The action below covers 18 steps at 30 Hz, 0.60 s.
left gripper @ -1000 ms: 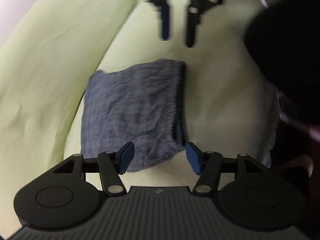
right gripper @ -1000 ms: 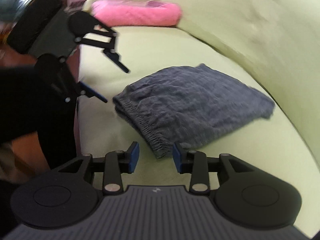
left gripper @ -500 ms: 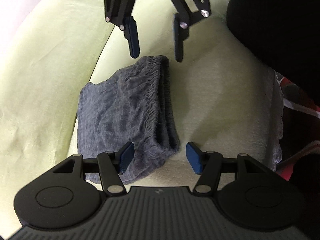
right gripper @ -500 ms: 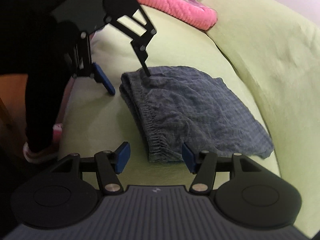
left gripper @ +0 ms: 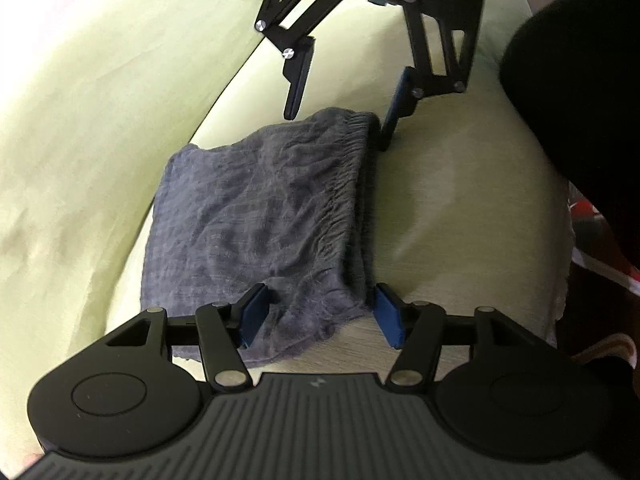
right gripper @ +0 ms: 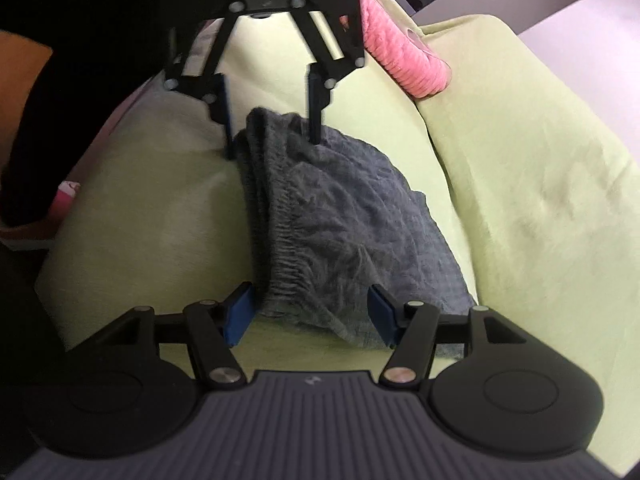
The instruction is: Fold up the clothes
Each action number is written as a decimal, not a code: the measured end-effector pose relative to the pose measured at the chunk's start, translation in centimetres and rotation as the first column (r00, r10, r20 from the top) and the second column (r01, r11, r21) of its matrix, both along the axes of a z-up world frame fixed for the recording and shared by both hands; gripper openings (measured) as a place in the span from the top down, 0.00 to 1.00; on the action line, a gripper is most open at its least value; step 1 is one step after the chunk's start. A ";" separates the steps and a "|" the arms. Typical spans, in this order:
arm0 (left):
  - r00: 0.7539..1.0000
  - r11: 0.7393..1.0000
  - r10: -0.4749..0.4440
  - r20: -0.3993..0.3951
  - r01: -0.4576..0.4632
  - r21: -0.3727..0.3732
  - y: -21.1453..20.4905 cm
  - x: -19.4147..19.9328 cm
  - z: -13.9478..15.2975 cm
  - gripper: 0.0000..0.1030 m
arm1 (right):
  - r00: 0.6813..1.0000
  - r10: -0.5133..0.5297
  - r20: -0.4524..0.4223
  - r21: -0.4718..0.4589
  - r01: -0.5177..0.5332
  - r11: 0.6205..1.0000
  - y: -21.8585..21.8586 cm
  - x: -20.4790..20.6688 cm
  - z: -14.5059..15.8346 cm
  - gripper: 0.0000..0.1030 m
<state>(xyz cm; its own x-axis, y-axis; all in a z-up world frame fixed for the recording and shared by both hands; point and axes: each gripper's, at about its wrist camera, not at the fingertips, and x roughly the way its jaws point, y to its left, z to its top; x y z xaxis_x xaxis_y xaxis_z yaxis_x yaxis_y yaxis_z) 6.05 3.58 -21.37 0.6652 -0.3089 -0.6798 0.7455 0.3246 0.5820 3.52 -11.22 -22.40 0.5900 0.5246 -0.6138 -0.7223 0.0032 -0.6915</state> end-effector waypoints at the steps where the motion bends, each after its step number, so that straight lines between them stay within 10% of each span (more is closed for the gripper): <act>1: 1.000 1.000 0.001 0.007 -0.001 -0.009 0.1 -0.1 -0.1 0.40 | 0.999 0.019 0.028 -0.002 -0.019 1.000 -0.1 -0.2 -0.5 0.45; 5: 1.000 1.000 0.002 0.015 -0.001 -0.022 0.3 -0.7 -0.3 0.45 | 0.990 0.085 0.109 -0.031 -0.082 0.996 -0.1 -1.0 -1.6 0.46; 12: 0.995 0.995 0.048 -0.083 -0.055 -0.080 0.7 0.1 0.7 0.69 | 0.994 0.002 -0.107 -0.009 -0.003 1.000 0.4 0.6 -0.3 0.76; 18: 0.969 0.981 0.078 -0.236 -0.116 -0.154 2.0 2.0 3.4 0.70 | 0.810 -0.150 -0.566 0.106 0.252 0.962 0.0 7.0 4.6 0.79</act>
